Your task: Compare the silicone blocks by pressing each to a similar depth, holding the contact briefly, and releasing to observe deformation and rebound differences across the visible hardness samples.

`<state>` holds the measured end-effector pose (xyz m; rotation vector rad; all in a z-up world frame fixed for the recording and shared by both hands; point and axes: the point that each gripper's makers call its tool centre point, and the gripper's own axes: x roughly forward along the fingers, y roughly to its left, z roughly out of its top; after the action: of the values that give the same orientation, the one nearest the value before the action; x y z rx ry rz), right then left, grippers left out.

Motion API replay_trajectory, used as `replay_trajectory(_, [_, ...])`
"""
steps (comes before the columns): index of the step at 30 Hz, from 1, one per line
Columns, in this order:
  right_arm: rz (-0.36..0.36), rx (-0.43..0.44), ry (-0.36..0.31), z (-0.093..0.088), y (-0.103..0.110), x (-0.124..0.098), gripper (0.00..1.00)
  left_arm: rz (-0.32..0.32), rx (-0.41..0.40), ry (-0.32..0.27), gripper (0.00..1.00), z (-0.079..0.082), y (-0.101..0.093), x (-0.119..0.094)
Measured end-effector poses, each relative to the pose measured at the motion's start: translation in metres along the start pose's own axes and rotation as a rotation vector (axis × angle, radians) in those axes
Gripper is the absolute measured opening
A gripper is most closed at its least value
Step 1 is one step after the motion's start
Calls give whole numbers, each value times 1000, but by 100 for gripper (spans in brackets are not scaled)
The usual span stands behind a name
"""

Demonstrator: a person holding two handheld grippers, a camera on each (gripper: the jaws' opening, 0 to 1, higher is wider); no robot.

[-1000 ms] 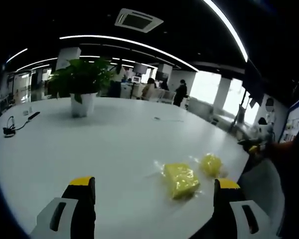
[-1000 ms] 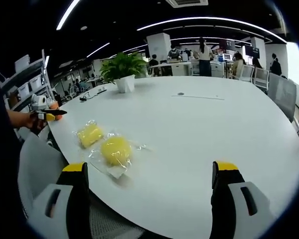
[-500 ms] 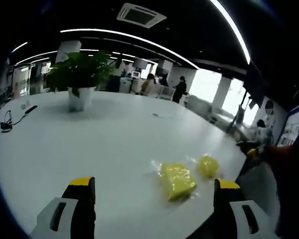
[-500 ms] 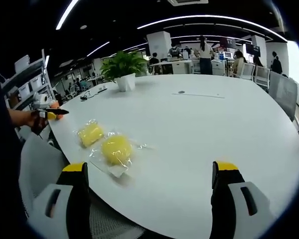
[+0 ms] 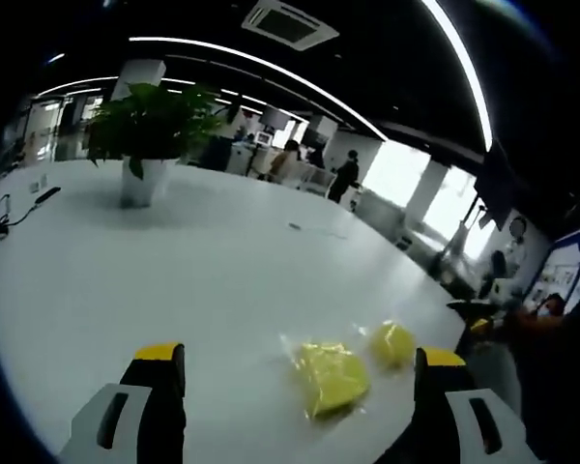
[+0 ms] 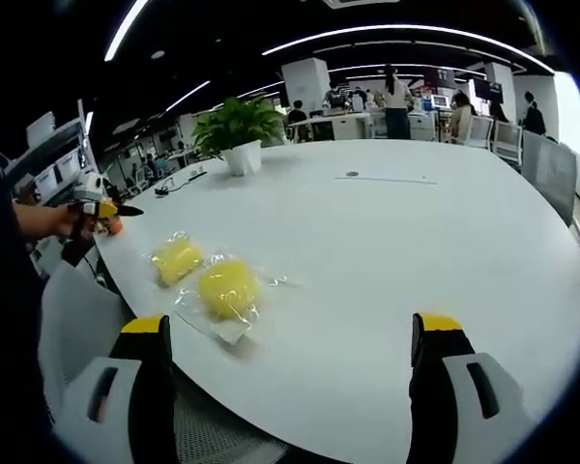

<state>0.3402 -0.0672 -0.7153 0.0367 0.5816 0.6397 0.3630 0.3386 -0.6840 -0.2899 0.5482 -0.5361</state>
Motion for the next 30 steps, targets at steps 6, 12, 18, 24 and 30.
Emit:
replay_trajectory(6, [6, 1, -2, 0, 3, 1, 96, -29, -31, 74, 100, -2, -2, 22])
replay_trajectory(12, [6, 6, -8, 0, 6, 1, 96, -49, -140, 106, 99, -10, 5, 49])
replay_trajectory(18, [9, 27, -6, -6, 10, 2, 96, -86, -227, 159, 77, -29, 10, 73])
replay_trajectory(24, [16, 21, -11, -6, 21, 6, 96, -99, -279, 184, 63, -38, 18, 88])
replay_trajectory(30, [-3, 33, -30, -1, 15, 2, 96, -152, -371, 225, 44, -45, 13, 97])
